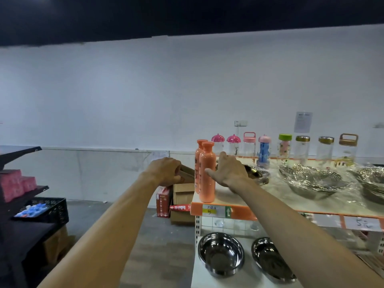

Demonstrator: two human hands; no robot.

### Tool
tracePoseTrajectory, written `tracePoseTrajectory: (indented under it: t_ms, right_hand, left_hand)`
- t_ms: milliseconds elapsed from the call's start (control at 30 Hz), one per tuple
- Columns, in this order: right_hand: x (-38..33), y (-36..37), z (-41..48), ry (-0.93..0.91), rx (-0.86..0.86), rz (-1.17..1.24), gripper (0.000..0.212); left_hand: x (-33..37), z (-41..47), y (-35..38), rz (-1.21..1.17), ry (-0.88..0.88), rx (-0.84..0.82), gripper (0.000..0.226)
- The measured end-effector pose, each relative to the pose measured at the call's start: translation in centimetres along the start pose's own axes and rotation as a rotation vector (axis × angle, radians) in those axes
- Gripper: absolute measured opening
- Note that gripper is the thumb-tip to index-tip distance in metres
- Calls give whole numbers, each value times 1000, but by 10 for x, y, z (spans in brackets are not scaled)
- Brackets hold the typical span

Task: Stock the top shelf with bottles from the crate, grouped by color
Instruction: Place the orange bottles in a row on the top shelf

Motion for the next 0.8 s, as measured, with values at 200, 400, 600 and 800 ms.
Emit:
tracePoseTrajectory:
  t_ms: [200,400,600,800]
  right_hand:
    - [-5,18,39,-16,-39,94,68]
    - [-11,29,55,-49,-42,170,72]
    - [-14,27,65,-90,-28,171,61]
    - [-18,28,68,-104,-24,113,61]
  left_hand:
    - [-11,40,9,-50,-37,41,26]
    - [-17,79,27,-110,-34,64,49]
    - [-21,104,49,-288,19,66,78]
    - [-20,120,86,-509,30,-4,92]
Point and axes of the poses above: each hand's wrist, its own z-axis towards the middle knuckle, its own y-axis out of the palm, x = y × z, the point moved 10 cm from there along z, towards the middle knuckle, and after that the axes turned 14 degrees about y, right-handed, at the moved point
